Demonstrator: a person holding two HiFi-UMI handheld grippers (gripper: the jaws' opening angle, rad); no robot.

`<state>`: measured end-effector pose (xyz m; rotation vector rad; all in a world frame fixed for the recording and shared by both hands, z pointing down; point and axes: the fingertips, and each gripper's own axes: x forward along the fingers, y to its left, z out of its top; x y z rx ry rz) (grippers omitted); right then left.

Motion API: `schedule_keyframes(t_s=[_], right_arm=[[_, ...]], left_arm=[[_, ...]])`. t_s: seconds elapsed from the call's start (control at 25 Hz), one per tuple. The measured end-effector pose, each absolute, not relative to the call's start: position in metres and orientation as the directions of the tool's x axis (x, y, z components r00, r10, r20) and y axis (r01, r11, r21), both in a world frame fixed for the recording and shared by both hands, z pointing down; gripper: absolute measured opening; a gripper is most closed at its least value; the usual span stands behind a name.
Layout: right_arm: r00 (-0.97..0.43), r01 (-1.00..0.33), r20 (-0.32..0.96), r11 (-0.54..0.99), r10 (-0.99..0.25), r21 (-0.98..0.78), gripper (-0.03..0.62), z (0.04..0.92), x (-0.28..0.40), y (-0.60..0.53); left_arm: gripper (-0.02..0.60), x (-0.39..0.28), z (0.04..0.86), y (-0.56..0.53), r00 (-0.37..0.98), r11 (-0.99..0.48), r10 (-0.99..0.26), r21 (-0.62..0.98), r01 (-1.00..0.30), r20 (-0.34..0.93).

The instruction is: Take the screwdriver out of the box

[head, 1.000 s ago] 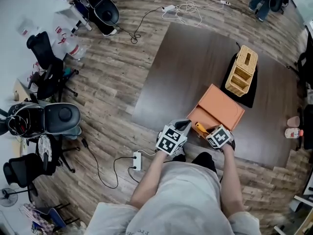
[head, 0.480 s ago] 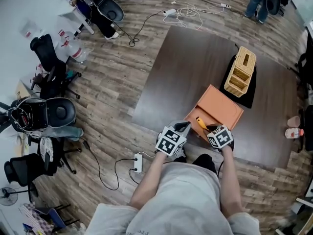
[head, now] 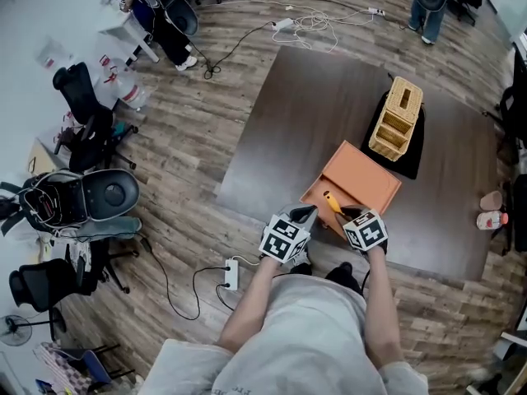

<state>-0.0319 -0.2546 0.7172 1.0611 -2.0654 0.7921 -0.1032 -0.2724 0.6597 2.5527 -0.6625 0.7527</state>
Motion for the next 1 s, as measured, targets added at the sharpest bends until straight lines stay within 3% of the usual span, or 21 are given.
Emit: schedule_keyframes(t_s=[1.0], right_arm=[[-0.575,-0.817,0.554,0.452,-0.602,-0.357,0.067,0.658,-0.002,-0.225]], left_arm=[[0.054,-0.075,0.651,-0.214,0.673,-0.708,-0.42,0.245,-0.663,0.609]])
